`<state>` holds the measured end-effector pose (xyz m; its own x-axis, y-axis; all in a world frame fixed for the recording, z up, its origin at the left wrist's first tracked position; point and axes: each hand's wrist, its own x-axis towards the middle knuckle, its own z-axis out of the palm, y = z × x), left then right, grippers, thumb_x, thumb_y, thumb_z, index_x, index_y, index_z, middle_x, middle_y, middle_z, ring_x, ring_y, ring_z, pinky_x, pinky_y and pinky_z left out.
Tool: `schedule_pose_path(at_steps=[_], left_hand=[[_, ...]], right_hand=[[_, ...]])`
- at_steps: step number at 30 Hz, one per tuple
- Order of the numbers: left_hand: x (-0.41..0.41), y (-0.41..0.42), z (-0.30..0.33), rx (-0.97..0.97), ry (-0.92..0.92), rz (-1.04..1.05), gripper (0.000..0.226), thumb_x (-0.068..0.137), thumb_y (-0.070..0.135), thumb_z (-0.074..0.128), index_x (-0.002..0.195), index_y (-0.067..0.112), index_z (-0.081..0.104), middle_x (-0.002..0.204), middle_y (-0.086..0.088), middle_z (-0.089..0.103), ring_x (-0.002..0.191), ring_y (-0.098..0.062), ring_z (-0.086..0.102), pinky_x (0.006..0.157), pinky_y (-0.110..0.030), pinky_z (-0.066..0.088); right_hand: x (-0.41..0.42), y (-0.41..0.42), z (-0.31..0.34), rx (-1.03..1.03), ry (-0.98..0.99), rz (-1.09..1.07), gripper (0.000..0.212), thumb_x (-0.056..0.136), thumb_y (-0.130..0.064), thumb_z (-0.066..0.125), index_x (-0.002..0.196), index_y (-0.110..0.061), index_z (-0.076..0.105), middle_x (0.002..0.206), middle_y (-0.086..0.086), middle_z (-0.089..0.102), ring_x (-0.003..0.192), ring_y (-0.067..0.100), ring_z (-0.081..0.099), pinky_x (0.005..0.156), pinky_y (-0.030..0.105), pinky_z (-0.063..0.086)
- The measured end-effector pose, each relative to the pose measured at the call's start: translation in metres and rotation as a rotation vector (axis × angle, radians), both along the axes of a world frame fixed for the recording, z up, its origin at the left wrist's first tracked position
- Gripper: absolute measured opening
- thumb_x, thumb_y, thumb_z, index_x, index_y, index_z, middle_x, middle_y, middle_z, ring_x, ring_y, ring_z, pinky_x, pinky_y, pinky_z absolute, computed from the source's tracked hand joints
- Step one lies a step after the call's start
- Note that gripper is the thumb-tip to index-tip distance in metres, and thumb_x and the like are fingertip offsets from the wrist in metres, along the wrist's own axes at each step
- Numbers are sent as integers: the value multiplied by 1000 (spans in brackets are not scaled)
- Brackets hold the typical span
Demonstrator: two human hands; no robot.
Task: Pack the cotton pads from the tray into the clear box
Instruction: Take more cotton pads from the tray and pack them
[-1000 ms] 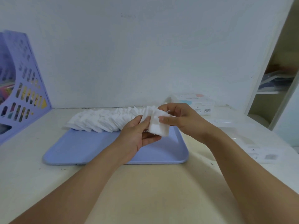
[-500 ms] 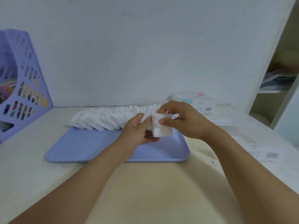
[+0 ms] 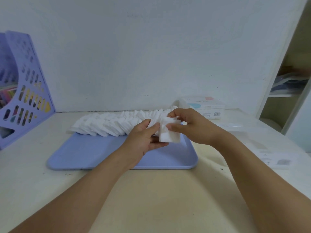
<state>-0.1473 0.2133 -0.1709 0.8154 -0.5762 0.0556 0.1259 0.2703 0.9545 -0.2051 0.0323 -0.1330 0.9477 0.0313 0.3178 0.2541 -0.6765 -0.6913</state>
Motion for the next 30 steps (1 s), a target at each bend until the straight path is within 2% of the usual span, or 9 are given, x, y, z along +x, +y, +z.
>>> schedule_pose_path(at_steps=[4, 6, 9, 14, 17, 20, 22, 25, 30], left_hand=[[-2, 0, 3, -64, 41, -29, 27, 105, 16, 50, 129, 10, 60, 121, -17, 71, 105, -30, 73, 82, -38, 62], [-2, 0, 3, -89, 56, -38, 28, 106, 16, 49, 131, 9, 58, 121, -18, 71, 104, -30, 73, 82, -37, 62], [-2, -1, 4, -104, 66, -50, 32, 105, 16, 50, 136, 9, 54, 120, -17, 72, 105, -31, 73, 85, -38, 62], [-2, -1, 3, -98, 81, -59, 37, 105, 16, 51, 141, 10, 50, 122, -17, 71, 107, -31, 72, 86, -39, 61], [-1, -1, 3, -84, 81, -22, 31, 106, 17, 48, 135, 8, 55, 118, -19, 71, 102, -31, 73, 81, -38, 63], [0, -2, 2, -84, 98, 26, 26, 107, 16, 47, 131, 11, 56, 118, -19, 70, 99, -30, 75, 79, -37, 63], [1, -2, 2, -96, 110, 45, 25, 107, 15, 45, 128, 10, 58, 116, -17, 72, 99, -30, 75, 78, -36, 63], [1, -1, 3, -137, 169, 47, 25, 108, 14, 44, 127, 7, 59, 116, -19, 72, 99, -31, 75, 76, -36, 63], [1, 0, 4, -199, 239, 32, 27, 108, 13, 43, 129, 4, 57, 116, -21, 72, 100, -33, 74, 80, -40, 63]], right_hand=[[-2, 0, 1, 355, 138, 130, 21, 100, -10, 61, 115, 5, 64, 102, 12, 70, 95, 18, 70, 82, 30, 57], [-2, -1, 1, 443, 161, 140, 26, 101, -11, 59, 119, 6, 63, 112, 20, 69, 101, 19, 70, 82, 29, 58], [-1, -2, -1, 510, 169, 135, 26, 101, -13, 59, 120, 2, 66, 122, 19, 67, 106, 18, 69, 82, 27, 58], [2, -3, -4, 518, 153, 104, 23, 97, -11, 65, 114, 3, 67, 109, 13, 73, 98, 18, 72, 78, 26, 58], [3, -2, -3, 466, 42, 28, 18, 90, -7, 74, 103, 5, 69, 97, 10, 75, 89, 21, 75, 74, 27, 59], [3, 1, -3, 383, -75, -49, 19, 83, -7, 82, 97, 2, 72, 96, 16, 76, 86, 28, 75, 75, 32, 61], [4, 6, -4, 324, -149, -104, 20, 78, -8, 85, 94, -2, 75, 95, 11, 77, 87, 29, 74, 77, 35, 60], [5, 10, -5, 313, -208, -118, 21, 75, -6, 87, 93, -4, 76, 97, 3, 76, 87, 28, 73, 76, 31, 60], [5, 8, -5, 337, -239, -119, 21, 73, -4, 88, 90, -1, 76, 93, 6, 76, 77, 17, 71, 64, 21, 55]])
